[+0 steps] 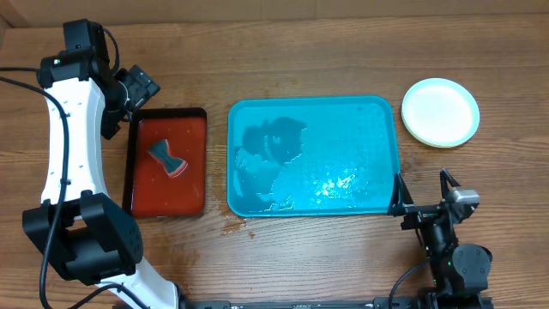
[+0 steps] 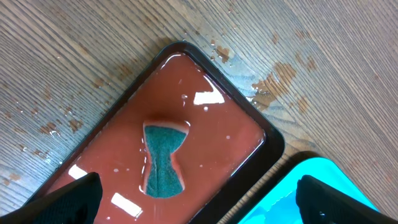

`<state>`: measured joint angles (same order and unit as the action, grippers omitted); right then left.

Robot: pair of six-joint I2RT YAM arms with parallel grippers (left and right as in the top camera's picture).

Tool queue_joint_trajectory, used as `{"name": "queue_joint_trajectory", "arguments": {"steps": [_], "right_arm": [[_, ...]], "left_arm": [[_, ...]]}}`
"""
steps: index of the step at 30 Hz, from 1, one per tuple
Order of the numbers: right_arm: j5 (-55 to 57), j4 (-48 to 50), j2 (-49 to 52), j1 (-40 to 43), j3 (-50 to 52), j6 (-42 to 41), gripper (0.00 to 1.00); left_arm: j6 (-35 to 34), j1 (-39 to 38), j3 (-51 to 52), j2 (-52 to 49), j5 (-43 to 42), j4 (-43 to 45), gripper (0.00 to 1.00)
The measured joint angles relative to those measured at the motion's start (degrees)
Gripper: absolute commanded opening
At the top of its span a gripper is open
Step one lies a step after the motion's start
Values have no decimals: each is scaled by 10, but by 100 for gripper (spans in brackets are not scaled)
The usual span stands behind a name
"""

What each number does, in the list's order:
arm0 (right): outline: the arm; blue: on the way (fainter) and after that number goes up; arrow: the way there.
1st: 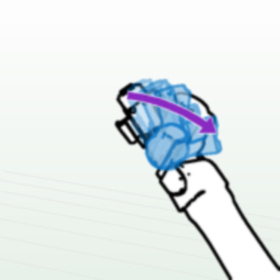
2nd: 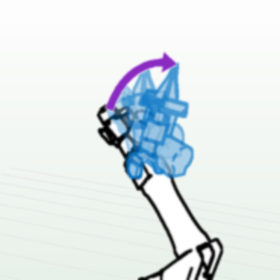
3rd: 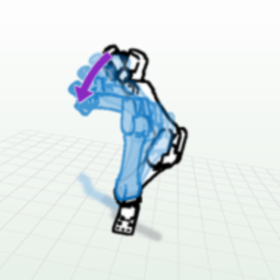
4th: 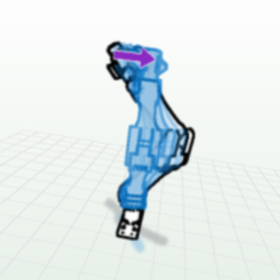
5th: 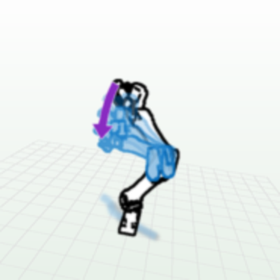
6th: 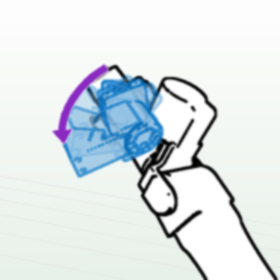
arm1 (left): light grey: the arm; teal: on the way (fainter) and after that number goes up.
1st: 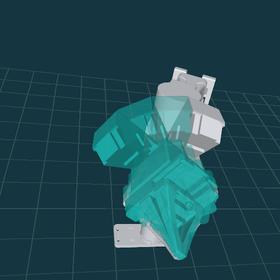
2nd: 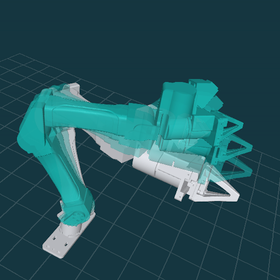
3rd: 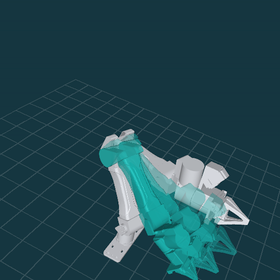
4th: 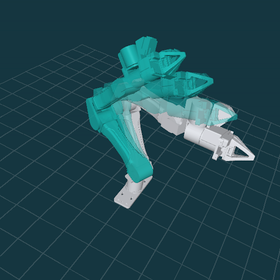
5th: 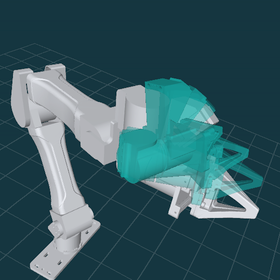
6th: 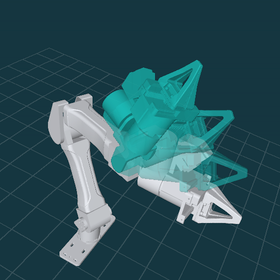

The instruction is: Clean dirty plates on tray and stack at the side

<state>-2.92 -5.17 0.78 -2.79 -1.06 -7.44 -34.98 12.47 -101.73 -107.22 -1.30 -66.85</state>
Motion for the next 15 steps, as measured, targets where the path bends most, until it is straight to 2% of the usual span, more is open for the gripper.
{"name": "queue_joint_trajectory", "arguments": {"steps": [15], "right_arm": [[6,0,0,0,0,0,100]], "left_arm": [[0,0,0,0,0,0,100]]}}
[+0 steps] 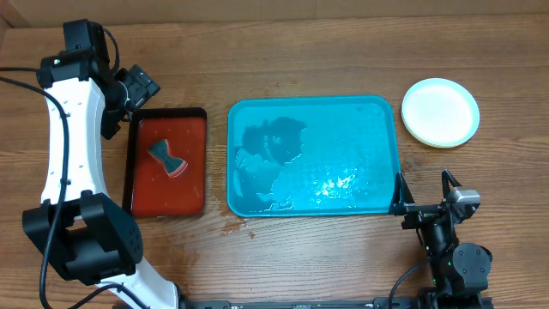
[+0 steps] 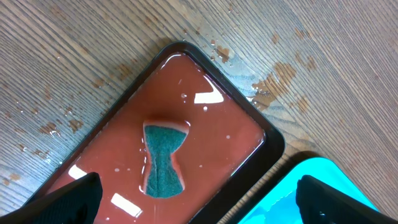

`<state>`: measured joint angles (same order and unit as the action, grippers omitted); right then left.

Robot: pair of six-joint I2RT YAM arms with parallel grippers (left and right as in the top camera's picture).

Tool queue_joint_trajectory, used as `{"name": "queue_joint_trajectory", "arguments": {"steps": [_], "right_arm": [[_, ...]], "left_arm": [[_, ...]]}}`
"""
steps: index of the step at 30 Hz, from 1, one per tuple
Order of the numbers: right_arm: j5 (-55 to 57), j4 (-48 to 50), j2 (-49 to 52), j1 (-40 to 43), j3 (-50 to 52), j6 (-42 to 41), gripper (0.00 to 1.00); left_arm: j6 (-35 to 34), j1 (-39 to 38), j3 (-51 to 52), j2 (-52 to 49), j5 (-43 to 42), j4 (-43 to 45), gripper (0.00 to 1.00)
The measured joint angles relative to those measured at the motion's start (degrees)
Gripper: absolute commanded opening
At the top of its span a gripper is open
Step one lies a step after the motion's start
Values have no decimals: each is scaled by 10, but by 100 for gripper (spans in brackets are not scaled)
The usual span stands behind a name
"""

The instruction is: Clean dirty plates on tray and stack at the side

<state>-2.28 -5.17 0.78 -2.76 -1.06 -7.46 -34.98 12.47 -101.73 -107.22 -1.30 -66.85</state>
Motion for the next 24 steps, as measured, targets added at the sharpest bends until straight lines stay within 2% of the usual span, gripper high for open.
{"name": "queue_joint_trajectory", "arguments": {"steps": [20,22,24], "right_arm": [[2,0,0,0,0,0,100],[2,0,0,0,0,0,100],[2,0,0,0,0,0,100]], "left_arm": [[3,-1,0,0,5,-14,100],[18,-4,8,1,9,17,100],[52,-11,50,19,6,87,100]]}}
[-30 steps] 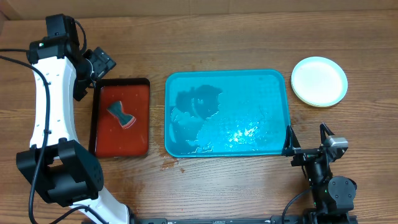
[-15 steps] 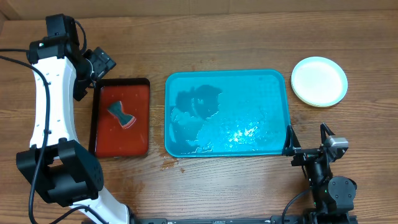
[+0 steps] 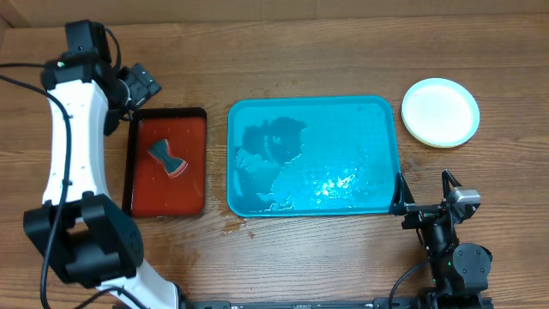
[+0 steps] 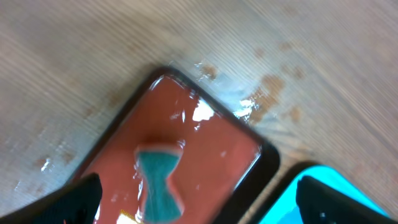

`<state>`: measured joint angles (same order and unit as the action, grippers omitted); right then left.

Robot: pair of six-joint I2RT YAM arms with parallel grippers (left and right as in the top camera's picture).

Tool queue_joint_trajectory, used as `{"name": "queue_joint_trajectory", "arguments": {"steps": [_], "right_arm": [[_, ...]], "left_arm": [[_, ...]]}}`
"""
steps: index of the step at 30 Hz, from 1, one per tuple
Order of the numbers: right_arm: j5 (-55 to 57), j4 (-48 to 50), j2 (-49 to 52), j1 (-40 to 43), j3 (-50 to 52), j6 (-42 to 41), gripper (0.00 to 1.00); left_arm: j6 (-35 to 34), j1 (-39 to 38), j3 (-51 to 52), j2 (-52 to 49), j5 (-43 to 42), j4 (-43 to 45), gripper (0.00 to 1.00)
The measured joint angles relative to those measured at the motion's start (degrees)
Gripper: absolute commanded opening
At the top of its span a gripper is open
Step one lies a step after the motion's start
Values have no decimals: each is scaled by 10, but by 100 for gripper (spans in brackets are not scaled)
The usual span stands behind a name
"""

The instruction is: Clean dirty plates on tray and stack at the side

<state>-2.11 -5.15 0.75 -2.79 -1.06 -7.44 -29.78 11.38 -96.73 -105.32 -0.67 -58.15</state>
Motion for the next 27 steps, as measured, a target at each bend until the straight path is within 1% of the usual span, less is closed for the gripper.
{"name": "queue_joint_trajectory", "arguments": {"steps": [4,5,6,10,12,15,19,24,27], "right_arm": [[0,0,0,0,0,0,100],[0,0,0,0,0,0,100],[0,0,0,0,0,0,100],[0,0,0,0,0,0,100],[0,0,0,0,0,0,100],[0,0,0,0,0,0,100],[0,0,0,0,0,0,100],[0,0,0,0,0,0,100],[0,0,0,0,0,0,100]], "left_arm": [[76,-30,140,81,-19,141,100],[108,-47,209,132,-28,201,100],[114,-50,224,146,-29,210,100],[195,-77,385,296,-45,317,100],[225,-78,455,365,-47,348,100],[250,-78,550,461,-47,388,100],[265,-78,656,585,-47,434,100],[271,-78,753,737,-47,465,100],[270,-78,806,811,-48,509,100]]}}
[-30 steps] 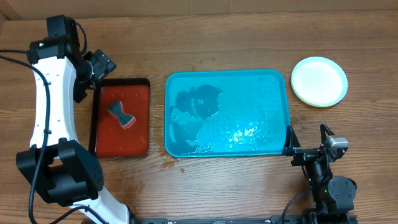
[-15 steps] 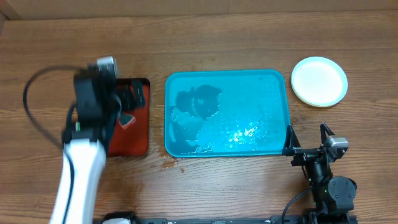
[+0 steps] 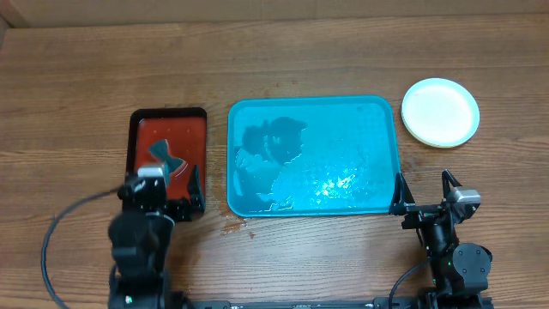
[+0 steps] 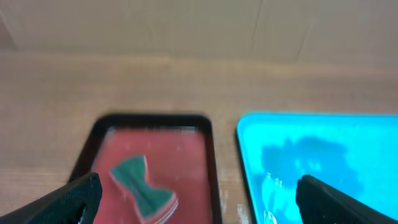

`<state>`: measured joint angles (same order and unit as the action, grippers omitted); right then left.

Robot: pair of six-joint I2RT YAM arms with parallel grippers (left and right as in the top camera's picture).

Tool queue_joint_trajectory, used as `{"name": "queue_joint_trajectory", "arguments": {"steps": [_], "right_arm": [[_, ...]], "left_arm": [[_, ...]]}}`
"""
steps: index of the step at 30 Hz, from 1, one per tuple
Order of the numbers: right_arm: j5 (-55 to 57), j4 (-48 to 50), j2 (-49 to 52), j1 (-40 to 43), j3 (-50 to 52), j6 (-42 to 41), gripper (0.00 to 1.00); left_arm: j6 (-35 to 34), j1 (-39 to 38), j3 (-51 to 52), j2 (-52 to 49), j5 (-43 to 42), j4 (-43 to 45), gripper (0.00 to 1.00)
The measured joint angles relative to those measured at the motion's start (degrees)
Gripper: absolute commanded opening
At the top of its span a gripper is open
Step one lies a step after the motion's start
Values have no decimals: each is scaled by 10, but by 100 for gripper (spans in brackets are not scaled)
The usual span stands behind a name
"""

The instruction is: Clean dirty plates on tray and stack at the side

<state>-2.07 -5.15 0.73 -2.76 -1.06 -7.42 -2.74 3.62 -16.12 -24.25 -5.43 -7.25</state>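
Observation:
The blue tray (image 3: pixel 313 154) lies mid-table, wet, with no plate on it; the left wrist view shows its left part (image 4: pixel 323 162). A stack of white plates (image 3: pixel 440 112) sits on the table at the far right. The teal sponge (image 3: pixel 166 158) lies in the red tray (image 3: pixel 141 129), and the left wrist view also has the sponge (image 4: pixel 140 190) and the red tray (image 4: pixel 186 155). My left gripper (image 3: pixel 163 190) (image 4: pixel 199 205) is open and empty at the red tray's near end. My right gripper (image 3: pixel 423 196) is open and empty off the blue tray's near right corner.
Water is spilled on the wood (image 3: pixel 233 225) between the two trays near the front. A cardboard wall (image 4: pixel 199 28) bounds the table's far side. Both arm bases stand at the table's front edge.
My left arm has moved from high over the red tray's far left corner to low at the front edge, and its camera now looks level across the table. Sponge, trays and plates have not moved.
At the first two moments my left gripper hung open over the red tray, with the sponge lying in it. Then its view was blurred and a little farther off. Now the arm is folded back at the front. The right arm stayed still throughout.

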Motion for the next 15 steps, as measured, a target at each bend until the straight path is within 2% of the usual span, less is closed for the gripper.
{"name": "queue_joint_trajectory", "arguments": {"steps": [9,15], "right_arm": [[0,0,0,0,0,0,100],[0,0,0,0,0,0,100]], "left_arm": [[0,-10,131,144,0,129,100],[0,-29,156,208,0,104,100]]}}
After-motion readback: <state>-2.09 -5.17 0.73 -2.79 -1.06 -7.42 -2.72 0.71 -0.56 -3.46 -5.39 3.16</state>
